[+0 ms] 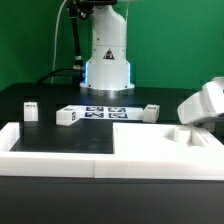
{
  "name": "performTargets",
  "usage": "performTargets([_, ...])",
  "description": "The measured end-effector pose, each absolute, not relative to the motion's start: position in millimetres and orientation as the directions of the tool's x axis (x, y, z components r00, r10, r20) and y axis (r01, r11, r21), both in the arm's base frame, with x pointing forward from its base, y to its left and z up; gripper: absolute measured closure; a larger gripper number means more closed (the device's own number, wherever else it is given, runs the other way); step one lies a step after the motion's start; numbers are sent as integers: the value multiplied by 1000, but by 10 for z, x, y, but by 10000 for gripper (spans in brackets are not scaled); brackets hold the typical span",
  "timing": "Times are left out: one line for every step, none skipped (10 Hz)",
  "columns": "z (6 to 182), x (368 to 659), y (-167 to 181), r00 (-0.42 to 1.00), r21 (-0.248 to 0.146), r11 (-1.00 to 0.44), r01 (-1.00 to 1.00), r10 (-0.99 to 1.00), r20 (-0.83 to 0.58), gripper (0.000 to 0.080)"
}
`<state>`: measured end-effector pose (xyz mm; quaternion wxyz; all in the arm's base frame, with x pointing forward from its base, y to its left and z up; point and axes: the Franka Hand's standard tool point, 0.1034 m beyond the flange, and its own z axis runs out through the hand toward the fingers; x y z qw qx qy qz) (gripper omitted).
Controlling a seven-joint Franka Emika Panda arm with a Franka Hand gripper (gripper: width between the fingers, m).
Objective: Assemble one leg
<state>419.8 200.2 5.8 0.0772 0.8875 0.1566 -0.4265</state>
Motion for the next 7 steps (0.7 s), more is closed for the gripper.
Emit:
performTargets([58, 4198, 2002, 587, 3, -939, 344, 212, -781, 508])
performTargets([58, 4198, 2002, 587, 3, -939, 344, 212, -781, 508])
performTargets([58, 4198, 2002, 587, 3, -939, 344, 212, -781, 508])
performTargets([58, 4198, 2002, 587, 3, -939, 344, 212, -781, 508])
performTargets([100, 4212, 1986, 582, -7, -937, 349, 222, -782, 508])
performTargets([273, 4257, 1933, 591, -11, -937, 349, 229, -774, 508])
performTargets([525, 4273, 1854, 592, -14, -935, 353, 236, -771, 508])
